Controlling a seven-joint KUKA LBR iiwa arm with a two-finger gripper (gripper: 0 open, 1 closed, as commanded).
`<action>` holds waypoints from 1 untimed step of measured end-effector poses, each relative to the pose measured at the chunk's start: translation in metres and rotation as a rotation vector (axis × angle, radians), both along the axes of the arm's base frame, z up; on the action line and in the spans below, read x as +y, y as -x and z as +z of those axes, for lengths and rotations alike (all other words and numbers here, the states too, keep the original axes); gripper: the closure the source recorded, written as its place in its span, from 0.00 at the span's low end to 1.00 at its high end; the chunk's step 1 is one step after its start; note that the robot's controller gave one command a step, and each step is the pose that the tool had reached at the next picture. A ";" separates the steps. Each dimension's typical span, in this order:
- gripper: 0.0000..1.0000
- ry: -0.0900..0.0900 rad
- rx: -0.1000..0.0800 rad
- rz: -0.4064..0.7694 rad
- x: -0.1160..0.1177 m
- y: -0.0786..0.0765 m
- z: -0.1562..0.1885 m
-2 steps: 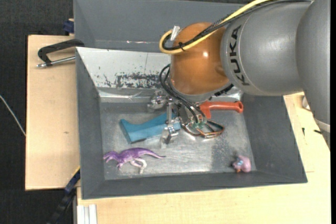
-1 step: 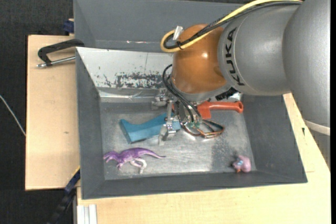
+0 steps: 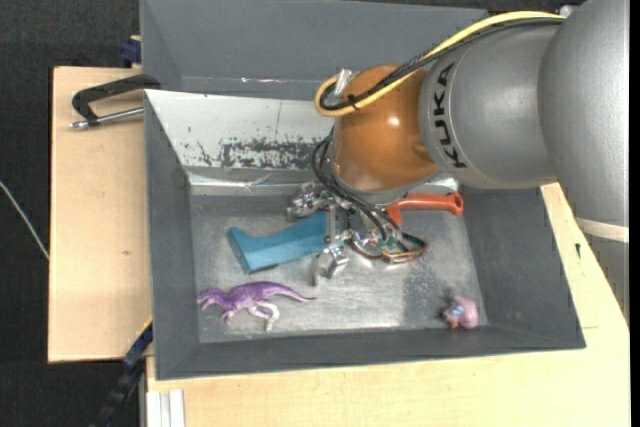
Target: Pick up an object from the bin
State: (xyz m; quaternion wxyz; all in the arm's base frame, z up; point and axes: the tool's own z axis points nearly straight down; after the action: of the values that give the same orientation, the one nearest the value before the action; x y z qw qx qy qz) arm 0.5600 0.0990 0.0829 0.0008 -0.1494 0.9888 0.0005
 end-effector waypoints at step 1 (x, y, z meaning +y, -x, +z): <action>1.00 0.001 -0.004 -0.239 0.005 0.004 -0.007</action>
Offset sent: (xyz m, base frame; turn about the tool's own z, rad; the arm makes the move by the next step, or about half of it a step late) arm 0.0000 0.0000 0.0000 0.0000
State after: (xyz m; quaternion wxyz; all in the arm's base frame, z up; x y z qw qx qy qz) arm 0.5562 0.1035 0.0762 0.0029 -0.0304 0.9995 -0.0003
